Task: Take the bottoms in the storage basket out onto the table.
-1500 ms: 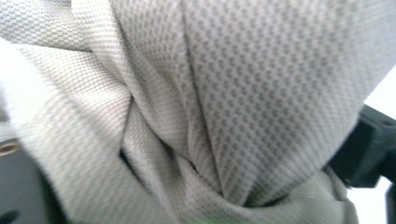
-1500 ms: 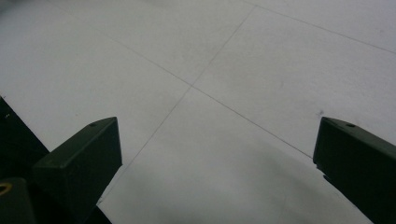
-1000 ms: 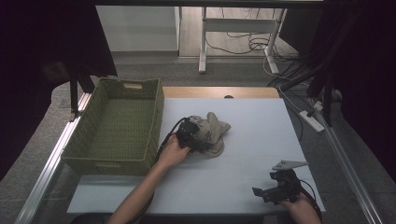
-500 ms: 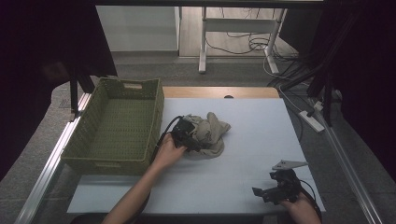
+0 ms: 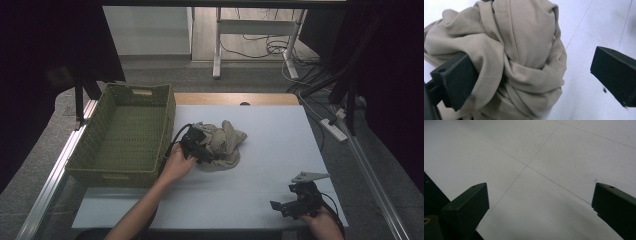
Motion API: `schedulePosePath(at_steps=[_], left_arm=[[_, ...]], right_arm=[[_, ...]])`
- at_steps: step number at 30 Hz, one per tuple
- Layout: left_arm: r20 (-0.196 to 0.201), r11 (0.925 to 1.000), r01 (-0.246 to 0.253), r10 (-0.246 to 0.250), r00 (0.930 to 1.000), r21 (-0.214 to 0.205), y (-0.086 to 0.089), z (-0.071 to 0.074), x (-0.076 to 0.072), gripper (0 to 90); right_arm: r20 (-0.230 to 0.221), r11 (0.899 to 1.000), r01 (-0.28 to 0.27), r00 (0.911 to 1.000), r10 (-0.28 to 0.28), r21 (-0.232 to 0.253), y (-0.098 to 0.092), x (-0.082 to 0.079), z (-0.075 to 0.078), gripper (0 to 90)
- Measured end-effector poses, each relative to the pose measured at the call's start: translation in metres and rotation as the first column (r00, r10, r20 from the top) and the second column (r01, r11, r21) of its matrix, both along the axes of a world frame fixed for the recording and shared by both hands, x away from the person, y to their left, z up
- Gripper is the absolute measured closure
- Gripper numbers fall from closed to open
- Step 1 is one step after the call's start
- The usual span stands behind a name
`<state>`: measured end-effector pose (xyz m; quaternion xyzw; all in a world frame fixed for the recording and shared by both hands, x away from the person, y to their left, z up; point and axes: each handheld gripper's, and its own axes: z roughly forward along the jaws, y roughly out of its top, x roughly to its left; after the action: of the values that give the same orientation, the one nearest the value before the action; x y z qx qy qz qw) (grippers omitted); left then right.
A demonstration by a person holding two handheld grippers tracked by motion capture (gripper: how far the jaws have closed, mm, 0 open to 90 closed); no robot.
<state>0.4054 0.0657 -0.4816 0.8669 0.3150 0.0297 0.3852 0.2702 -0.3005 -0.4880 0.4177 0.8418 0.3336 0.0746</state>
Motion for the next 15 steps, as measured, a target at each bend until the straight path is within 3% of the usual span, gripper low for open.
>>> schedulePosePath(at_steps=[15], left_arm=[[0.005, 0.9995, -0.032, 0.032, 0.9995, 0.004, 0.003, 0.004, -0.015, 0.0]], right_arm=[[0.007, 1.0, -0.004, 1.0, 0.004, 0.005, 0.0, -0.001, 0.0, 1.0]])
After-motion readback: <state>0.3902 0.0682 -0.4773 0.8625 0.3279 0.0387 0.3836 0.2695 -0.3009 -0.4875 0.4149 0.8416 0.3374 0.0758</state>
